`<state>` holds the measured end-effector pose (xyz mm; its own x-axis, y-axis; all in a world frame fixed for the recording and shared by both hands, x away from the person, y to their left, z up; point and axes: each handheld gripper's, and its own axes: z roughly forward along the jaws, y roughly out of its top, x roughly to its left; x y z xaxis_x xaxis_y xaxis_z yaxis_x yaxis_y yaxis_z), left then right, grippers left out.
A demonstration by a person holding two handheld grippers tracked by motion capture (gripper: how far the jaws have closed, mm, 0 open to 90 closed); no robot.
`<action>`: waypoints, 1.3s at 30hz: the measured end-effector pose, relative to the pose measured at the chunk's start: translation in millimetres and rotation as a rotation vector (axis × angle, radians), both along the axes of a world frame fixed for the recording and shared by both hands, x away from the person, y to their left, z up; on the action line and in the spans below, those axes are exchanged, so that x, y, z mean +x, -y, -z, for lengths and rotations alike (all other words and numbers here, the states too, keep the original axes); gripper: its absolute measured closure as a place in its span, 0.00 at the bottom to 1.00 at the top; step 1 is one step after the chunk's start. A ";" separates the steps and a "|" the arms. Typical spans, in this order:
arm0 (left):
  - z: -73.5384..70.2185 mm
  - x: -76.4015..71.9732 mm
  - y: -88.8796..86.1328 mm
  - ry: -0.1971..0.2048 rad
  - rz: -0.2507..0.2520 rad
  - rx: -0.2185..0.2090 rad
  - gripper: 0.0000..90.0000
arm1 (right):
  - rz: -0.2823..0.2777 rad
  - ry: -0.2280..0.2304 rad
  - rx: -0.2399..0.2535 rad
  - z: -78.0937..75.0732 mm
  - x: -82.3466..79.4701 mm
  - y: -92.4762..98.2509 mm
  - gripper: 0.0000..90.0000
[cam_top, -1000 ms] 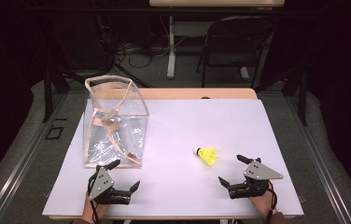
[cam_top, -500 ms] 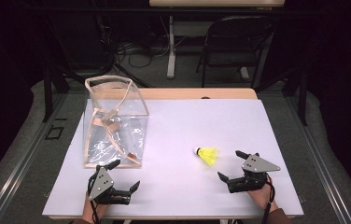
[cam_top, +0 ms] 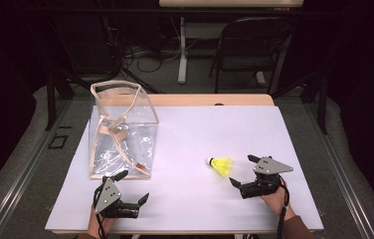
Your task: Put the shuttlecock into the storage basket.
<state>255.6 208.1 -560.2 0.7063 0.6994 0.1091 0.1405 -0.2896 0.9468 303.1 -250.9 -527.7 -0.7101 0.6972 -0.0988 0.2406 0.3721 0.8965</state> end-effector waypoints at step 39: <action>-0.2 0.3 0.1 0.002 0.001 0.000 0.00 | -0.027 -0.085 -0.082 -0.4 39.5 -9.4 0.13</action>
